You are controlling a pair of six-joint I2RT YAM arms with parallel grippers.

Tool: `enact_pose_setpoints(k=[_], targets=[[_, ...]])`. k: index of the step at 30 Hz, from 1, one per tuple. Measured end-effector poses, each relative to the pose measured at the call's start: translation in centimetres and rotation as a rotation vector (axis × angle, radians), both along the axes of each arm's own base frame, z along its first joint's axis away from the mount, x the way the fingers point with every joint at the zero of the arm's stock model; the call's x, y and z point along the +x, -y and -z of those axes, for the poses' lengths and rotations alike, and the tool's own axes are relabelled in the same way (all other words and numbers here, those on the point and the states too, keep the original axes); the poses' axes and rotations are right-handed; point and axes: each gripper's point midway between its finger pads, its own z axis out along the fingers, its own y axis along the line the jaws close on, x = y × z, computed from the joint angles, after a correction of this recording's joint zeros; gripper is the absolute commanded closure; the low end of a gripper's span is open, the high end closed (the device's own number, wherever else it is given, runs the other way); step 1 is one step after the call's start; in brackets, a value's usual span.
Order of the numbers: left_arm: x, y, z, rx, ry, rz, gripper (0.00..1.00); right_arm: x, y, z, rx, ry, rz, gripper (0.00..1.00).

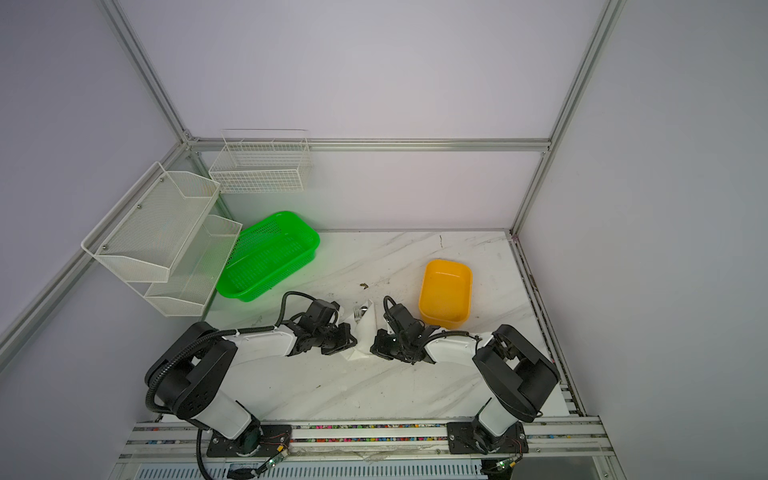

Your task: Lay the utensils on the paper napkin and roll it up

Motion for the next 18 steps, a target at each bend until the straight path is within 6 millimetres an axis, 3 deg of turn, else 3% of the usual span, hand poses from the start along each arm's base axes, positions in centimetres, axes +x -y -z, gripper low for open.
enact_pose_setpoints(k=[11, 18], targets=[[0.0, 0.0, 0.1, 0.005, 0.003, 0.006, 0.99, -1.6, -0.3, 1.8, -0.008, -0.049, -0.043, 0.98], [0.3, 0.1, -0.2, 0.012, 0.011, 0.009, 0.98, -1.6, -0.2, 2.2, -0.016, -0.053, -0.036, 0.98]])
